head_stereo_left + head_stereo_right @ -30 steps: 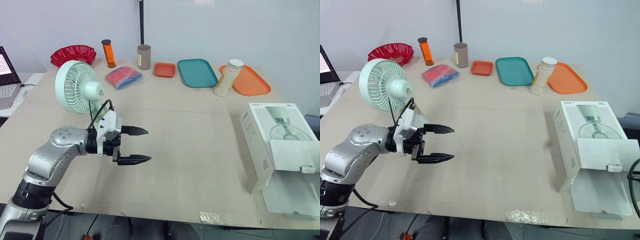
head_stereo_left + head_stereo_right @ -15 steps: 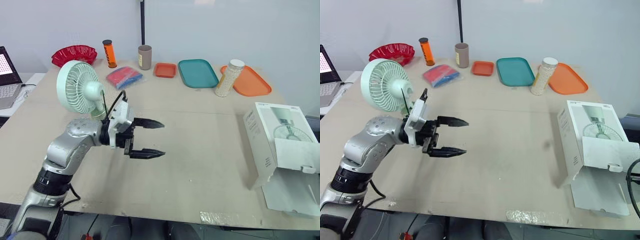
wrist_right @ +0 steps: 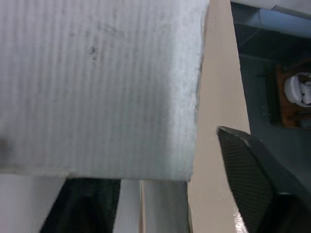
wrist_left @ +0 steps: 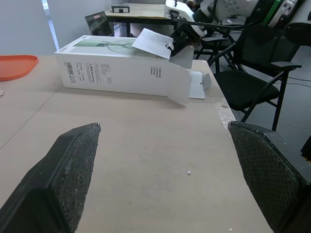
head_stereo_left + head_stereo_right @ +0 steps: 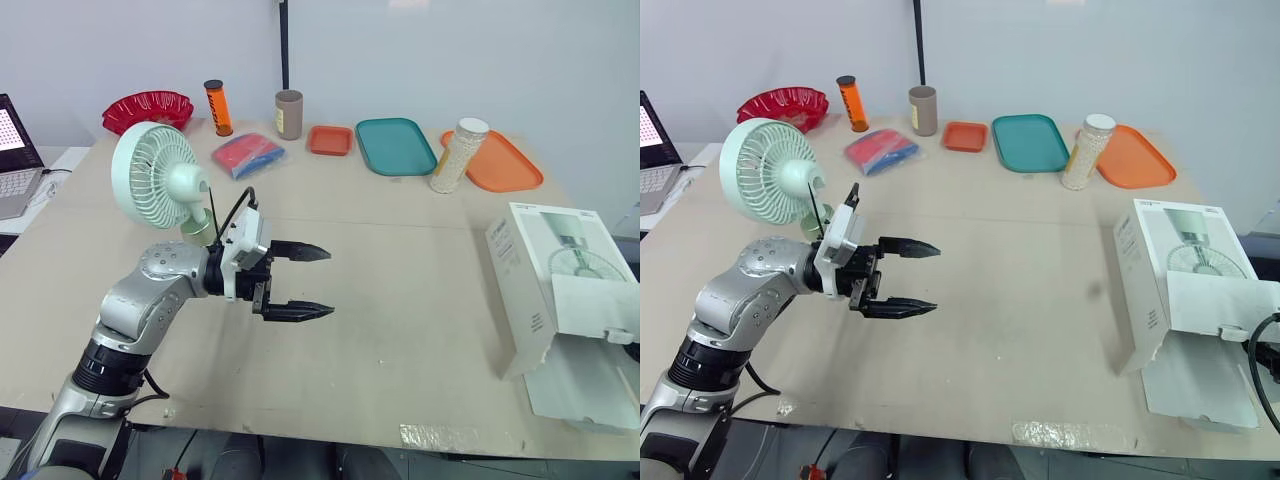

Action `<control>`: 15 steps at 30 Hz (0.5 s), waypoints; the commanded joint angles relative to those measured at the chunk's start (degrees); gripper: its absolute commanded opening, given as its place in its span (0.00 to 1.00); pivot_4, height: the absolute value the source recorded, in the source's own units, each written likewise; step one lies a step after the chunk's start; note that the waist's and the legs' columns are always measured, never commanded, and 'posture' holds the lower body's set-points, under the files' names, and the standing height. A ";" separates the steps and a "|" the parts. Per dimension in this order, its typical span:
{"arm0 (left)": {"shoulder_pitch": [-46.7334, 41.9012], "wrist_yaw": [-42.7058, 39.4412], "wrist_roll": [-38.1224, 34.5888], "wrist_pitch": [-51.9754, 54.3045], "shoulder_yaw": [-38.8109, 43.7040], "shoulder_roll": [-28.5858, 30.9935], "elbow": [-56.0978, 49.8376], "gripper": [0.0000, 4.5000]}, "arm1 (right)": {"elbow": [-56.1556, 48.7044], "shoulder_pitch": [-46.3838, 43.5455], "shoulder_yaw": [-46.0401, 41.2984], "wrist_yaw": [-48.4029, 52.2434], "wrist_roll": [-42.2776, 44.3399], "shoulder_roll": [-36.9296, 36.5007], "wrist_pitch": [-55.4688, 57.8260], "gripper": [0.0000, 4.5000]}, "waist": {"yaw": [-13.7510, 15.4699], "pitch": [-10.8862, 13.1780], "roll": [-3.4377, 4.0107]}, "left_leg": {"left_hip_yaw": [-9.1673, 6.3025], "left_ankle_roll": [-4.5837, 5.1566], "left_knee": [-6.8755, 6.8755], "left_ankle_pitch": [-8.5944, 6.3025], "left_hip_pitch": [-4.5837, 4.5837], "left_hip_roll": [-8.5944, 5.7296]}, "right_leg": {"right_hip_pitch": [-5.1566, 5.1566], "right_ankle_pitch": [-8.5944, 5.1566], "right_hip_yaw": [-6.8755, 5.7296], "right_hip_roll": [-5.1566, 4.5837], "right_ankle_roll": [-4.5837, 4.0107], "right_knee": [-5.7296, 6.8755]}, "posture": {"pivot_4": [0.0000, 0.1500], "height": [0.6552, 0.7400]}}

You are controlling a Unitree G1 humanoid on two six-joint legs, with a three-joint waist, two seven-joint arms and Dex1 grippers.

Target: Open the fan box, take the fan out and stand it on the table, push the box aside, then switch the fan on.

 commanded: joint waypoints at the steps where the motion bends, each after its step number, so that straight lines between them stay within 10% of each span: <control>1: -0.19 -0.21 0.20 -1.08 0.73 0.47 -1.15 1.00 | -5.69 2.47 -4.57 2.14 -0.24 -2.55 0.59 0.98 | 0.00 0.00 0.02 | 0.00 0.00 0.00 0.00 0.00 0.00 | 0.00 0.00 0.00 0.00 0.00 0.00 | 1.00 1.00; 15: -0.44 -0.61 2.42 -3.52 -0.28 -1.15 1.93 1.00 | -31.70 15.65 -25.24 22.18 2.07 -10.12 16.42 0.98 | 0.04 -0.08 0.19 | -0.06 0.00 0.02 0.00 0.02 -0.07 | 0.13 -0.16 0.07 0.00 0.27 -0.09 | 1.00 1.00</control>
